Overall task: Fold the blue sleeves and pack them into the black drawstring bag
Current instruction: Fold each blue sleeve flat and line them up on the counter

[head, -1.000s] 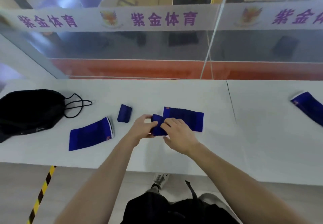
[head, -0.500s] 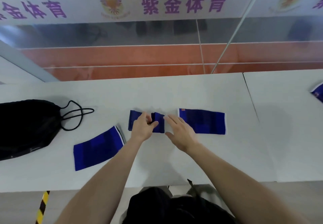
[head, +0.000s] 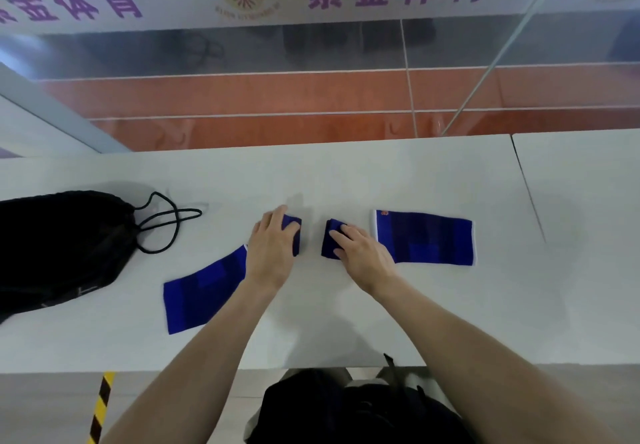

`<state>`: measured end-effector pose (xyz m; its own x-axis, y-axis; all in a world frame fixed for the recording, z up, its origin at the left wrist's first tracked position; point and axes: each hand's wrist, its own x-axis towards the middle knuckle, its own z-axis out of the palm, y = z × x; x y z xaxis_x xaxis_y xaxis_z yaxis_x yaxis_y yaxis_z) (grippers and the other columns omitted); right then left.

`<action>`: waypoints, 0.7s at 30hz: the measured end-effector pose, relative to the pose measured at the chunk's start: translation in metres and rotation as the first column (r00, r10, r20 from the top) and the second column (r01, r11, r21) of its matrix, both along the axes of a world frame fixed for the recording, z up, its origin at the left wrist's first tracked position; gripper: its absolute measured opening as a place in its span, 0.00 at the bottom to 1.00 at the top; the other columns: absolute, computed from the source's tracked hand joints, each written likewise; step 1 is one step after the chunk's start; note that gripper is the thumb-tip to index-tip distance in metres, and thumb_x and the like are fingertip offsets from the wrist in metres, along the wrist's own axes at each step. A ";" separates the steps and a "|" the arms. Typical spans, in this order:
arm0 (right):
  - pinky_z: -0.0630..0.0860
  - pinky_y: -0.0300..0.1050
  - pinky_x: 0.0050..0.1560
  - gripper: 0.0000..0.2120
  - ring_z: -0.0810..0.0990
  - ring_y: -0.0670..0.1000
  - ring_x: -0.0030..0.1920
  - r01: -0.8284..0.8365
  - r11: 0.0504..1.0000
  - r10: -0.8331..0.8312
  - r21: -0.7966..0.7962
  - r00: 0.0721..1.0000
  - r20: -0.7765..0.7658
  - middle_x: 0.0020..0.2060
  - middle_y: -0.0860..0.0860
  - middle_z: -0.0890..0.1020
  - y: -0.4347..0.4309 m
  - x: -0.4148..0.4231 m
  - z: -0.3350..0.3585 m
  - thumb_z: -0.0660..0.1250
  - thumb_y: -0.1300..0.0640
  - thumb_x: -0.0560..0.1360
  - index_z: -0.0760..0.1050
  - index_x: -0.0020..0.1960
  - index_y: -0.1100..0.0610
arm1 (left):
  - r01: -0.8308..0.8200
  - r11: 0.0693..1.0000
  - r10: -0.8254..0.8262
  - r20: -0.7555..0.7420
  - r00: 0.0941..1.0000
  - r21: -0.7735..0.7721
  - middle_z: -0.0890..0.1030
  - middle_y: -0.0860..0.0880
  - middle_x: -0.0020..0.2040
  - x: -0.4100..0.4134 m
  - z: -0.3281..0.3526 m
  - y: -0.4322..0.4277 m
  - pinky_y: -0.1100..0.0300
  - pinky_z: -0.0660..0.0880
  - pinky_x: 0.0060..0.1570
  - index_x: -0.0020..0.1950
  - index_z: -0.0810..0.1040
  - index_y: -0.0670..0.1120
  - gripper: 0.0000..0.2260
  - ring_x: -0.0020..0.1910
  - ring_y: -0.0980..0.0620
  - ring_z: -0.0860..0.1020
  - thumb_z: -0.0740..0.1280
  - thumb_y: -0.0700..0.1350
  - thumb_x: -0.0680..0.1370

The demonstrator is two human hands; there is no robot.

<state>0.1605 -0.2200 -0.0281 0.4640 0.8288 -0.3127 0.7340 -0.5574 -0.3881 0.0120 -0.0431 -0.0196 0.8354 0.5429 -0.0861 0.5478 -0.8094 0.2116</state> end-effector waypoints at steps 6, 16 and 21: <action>0.81 0.51 0.47 0.18 0.69 0.56 0.81 0.001 1.000 -0.002 0.028 0.999 0.032 0.74 0.53 0.77 0.003 -0.006 -0.018 0.65 0.55 0.88 0.74 0.77 0.55 | -0.063 0.991 0.050 -0.107 0.993 -0.116 0.74 0.47 0.80 -0.020 -0.018 0.012 0.44 0.82 0.54 0.60 0.85 0.42 0.10 0.60 0.42 0.80 0.69 0.34 0.82; 0.86 0.54 0.45 0.20 0.70 0.57 0.81 -0.122 0.990 0.113 0.068 0.986 0.121 0.82 0.54 0.70 0.012 -0.016 -0.028 0.68 0.57 0.86 0.76 0.77 0.57 | 0.000 0.988 -0.021 -0.137 0.990 -0.155 0.62 0.47 0.87 -0.024 -0.016 0.020 0.45 0.82 0.61 0.73 0.82 0.43 0.20 0.67 0.41 0.79 0.64 0.32 0.83; 0.86 0.54 0.54 0.22 0.69 0.57 0.82 -0.133 0.991 0.130 0.016 0.984 0.121 0.83 0.53 0.69 0.019 -0.016 -0.033 0.70 0.62 0.84 0.74 0.77 0.56 | 0.033 0.986 -0.053 -0.119 0.991 -0.164 0.67 0.48 0.82 -0.032 -0.020 0.017 0.51 0.80 0.63 0.76 0.78 0.42 0.25 0.66 0.45 0.80 0.70 0.30 0.79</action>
